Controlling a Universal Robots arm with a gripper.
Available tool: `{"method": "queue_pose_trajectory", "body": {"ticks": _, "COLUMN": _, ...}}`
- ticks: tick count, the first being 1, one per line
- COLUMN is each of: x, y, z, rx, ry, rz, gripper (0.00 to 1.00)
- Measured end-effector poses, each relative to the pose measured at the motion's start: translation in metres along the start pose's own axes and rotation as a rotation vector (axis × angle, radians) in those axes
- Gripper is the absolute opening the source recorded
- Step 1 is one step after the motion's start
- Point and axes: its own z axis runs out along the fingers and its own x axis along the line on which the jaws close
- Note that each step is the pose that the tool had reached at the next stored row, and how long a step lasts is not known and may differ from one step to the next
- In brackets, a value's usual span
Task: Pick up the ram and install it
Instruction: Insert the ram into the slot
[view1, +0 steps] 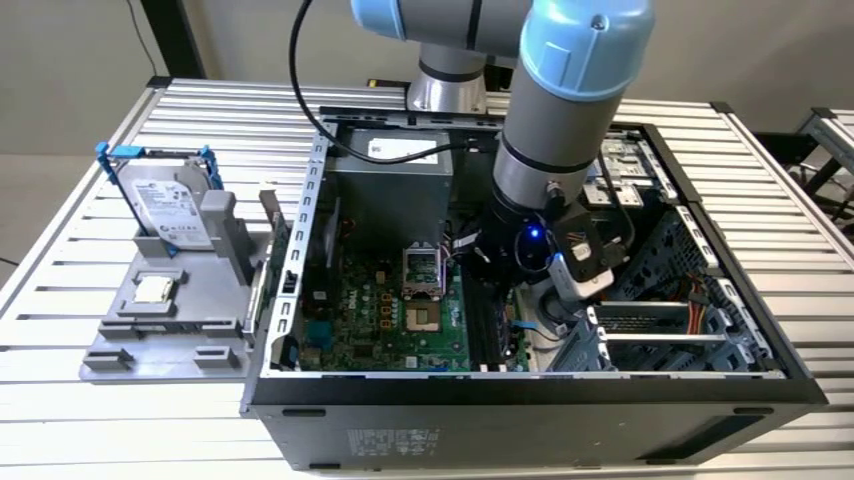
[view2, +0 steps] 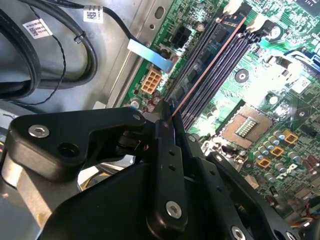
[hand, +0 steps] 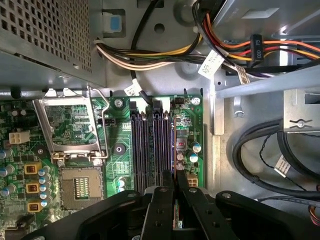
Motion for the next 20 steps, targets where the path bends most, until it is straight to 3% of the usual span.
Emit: {"method": "queue_pose_trajectory", "body": {"ticks": 20, "x": 0.0000, "y": 0.0017, "z": 0.0045, "rx": -0.0001, "ry": -0.0003, "rz": -0.001, "gripper": 0.00}}
